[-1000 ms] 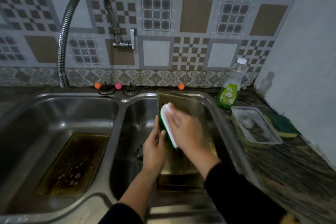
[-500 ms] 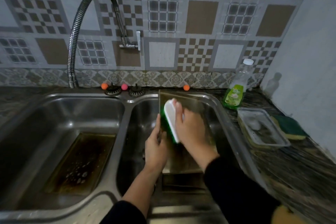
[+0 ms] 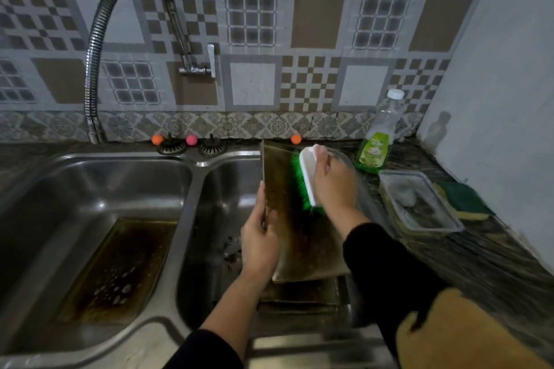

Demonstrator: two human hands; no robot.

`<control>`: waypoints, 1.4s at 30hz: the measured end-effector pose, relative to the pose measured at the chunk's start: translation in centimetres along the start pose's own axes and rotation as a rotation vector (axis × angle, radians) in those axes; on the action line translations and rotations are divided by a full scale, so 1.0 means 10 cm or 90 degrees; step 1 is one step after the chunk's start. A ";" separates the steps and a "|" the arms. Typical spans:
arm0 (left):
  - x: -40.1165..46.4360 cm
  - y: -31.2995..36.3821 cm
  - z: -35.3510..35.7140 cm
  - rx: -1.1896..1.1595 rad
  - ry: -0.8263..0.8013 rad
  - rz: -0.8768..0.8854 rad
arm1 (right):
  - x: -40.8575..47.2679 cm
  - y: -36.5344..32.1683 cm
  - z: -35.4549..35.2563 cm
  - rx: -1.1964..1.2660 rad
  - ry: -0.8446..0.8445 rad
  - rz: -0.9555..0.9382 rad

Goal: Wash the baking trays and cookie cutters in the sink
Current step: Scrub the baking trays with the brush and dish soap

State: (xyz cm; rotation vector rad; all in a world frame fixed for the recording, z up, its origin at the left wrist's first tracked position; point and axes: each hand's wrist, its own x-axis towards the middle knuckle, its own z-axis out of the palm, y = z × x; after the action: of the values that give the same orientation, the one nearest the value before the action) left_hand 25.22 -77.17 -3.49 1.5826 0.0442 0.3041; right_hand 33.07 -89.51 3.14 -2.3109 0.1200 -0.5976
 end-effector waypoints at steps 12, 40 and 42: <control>-0.01 -0.03 0.04 0.186 0.042 0.068 | -0.32 0.09 -0.10 0.019 -0.051 0.070; 0.36 0.14 -0.29 0.231 -0.040 -0.061 | 0.06 -0.31 -0.63 0.440 -0.084 0.104; 0.31 0.15 -0.29 0.108 -0.009 -0.010 | 0.10 -0.24 -0.63 0.438 -0.065 0.107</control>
State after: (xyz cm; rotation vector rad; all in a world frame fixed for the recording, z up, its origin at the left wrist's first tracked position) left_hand 27.35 -73.72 -1.46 1.7524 0.0725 0.2824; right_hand 30.91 -92.03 9.11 -1.6395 0.0468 -0.3573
